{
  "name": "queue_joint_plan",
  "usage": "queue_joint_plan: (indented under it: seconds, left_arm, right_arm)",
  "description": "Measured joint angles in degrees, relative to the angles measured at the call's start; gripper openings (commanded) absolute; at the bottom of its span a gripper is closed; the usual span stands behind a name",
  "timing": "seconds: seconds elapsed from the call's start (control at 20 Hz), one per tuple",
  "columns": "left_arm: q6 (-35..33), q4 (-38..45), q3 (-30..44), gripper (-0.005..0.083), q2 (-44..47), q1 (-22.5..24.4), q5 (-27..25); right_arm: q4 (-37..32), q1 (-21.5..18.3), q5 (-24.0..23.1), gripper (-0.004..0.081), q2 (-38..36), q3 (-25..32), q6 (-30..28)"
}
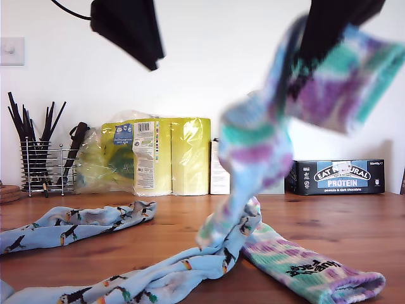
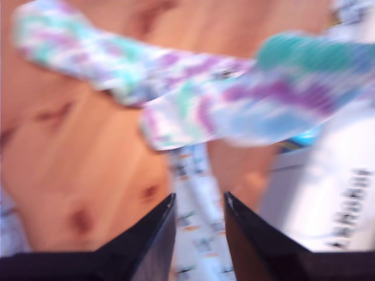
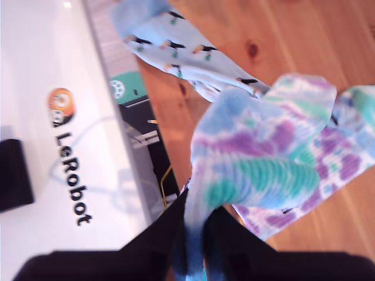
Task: Pair up the socks based on colour and pattern, by placing each sock on top of its pair
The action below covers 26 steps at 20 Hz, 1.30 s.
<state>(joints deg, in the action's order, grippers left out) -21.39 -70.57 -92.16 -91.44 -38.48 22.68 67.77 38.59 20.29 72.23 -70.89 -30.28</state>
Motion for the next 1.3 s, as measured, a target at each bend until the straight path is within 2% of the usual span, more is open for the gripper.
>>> queue_joint_plan:
  seconds: [0.1,0.2,0.5,0.65,0.8,0.9,1.15,1.3]
  left_arm:
    - [0.00,-1.22,0.00,0.0210,0.00,-1.22,7.87]
    - [-0.92,-1.42,0.00,0.0210,0.00,-2.95,12.70]
    - [-1.33,0.24,0.00,0.0210,0.00,-6.86,13.94]
    - [-1.25,1.40,0.00,0.0210,0.00,-6.84,13.97]
    - [-1.07,0.26,0.00,0.0210,0.00,-6.51,13.92]
    - [-1.07,-0.17,0.00,0.0210,0.00,-6.54,13.92]
    - [-1.05,-3.74,0.00,0.0194,0.00,-6.51,13.00]
    - [-1.03,-6.93,-0.04,0.0145,0.00,-5.92,9.38]
  right_arm:
    - [0.81,-0.59,-0.02,-0.0013,0.00,-3.28,-0.87]
    - [-1.36,-2.36,-2.12,-0.0013,0.00,-4.98,-0.87]
    - [-10.38,-7.54,-11.23,-0.0013,0.92,-5.51,1.70]
    - [-18.01,-8.55,-16.46,-0.0013,5.42,-5.51,3.10]
    - [-22.80,-8.61,-24.37,-0.0013,11.32,-7.08,3.26]
    - [-25.35,-8.63,-29.14,-0.0013,16.17,-11.74,3.30]
    - [-27.67,-9.33,-35.26,-0.0013,26.21,-28.76,3.28]
    - [-28.44,-10.45,-37.44,-0.0013,29.31,-32.52,5.62]
